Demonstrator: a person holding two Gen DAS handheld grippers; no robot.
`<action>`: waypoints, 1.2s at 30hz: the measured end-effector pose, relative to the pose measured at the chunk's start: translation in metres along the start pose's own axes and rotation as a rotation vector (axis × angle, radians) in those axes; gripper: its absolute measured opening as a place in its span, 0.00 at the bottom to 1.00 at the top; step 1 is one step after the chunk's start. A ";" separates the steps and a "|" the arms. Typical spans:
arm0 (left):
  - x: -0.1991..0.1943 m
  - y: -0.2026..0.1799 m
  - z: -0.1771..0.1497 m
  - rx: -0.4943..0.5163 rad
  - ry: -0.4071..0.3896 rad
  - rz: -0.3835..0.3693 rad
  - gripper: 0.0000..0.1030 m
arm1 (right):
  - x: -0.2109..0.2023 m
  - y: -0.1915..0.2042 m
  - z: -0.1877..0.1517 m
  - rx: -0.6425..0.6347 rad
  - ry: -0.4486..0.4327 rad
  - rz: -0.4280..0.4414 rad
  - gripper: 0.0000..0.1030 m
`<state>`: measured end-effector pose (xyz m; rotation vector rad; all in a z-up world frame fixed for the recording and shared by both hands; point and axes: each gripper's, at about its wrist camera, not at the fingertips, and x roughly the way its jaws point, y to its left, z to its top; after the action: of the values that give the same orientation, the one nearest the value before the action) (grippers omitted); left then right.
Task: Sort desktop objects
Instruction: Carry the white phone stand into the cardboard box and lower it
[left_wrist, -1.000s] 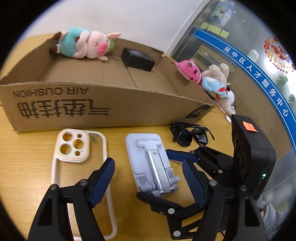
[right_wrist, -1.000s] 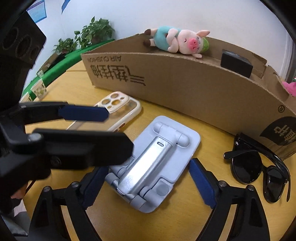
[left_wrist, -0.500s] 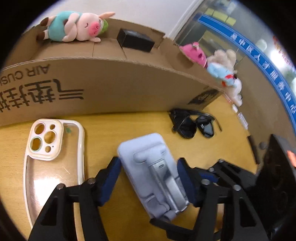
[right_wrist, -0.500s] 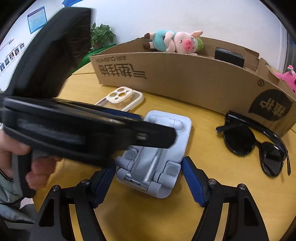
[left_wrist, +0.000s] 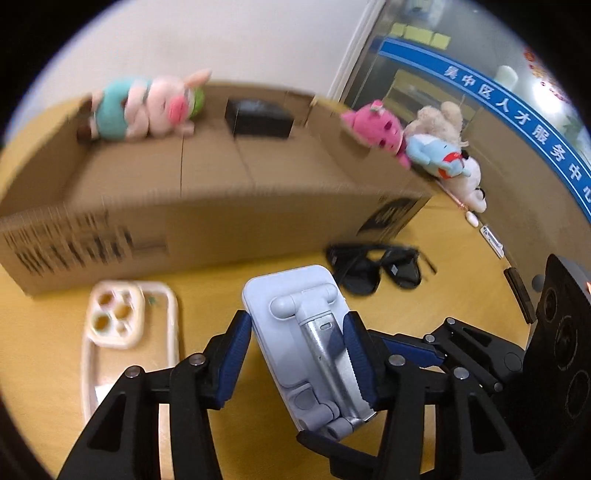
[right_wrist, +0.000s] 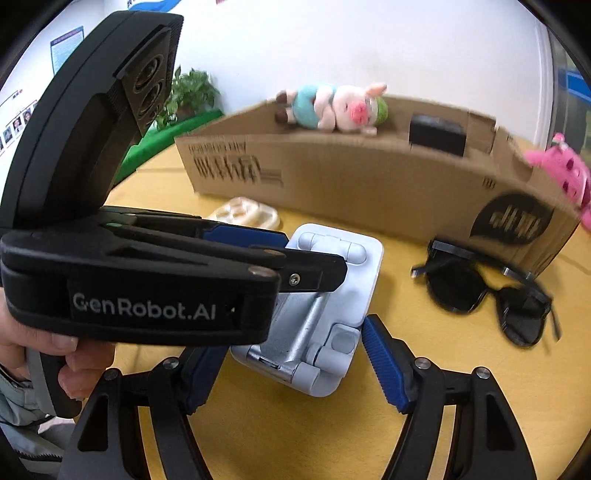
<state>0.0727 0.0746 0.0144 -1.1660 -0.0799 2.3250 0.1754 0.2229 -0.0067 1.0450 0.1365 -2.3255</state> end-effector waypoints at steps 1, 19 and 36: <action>-0.007 -0.003 0.006 0.012 -0.022 0.003 0.49 | -0.005 0.001 0.005 -0.004 -0.020 -0.003 0.69; -0.123 -0.021 0.165 0.216 -0.310 -0.010 0.01 | -0.090 0.009 0.185 -0.150 -0.350 -0.006 0.65; -0.068 0.108 0.145 -0.056 -0.134 -0.057 0.02 | 0.048 -0.031 0.185 0.019 -0.087 0.050 0.53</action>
<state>-0.0511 -0.0252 0.1243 -1.0202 -0.2253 2.3614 0.0124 0.1679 0.0817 0.9441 0.0547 -2.3269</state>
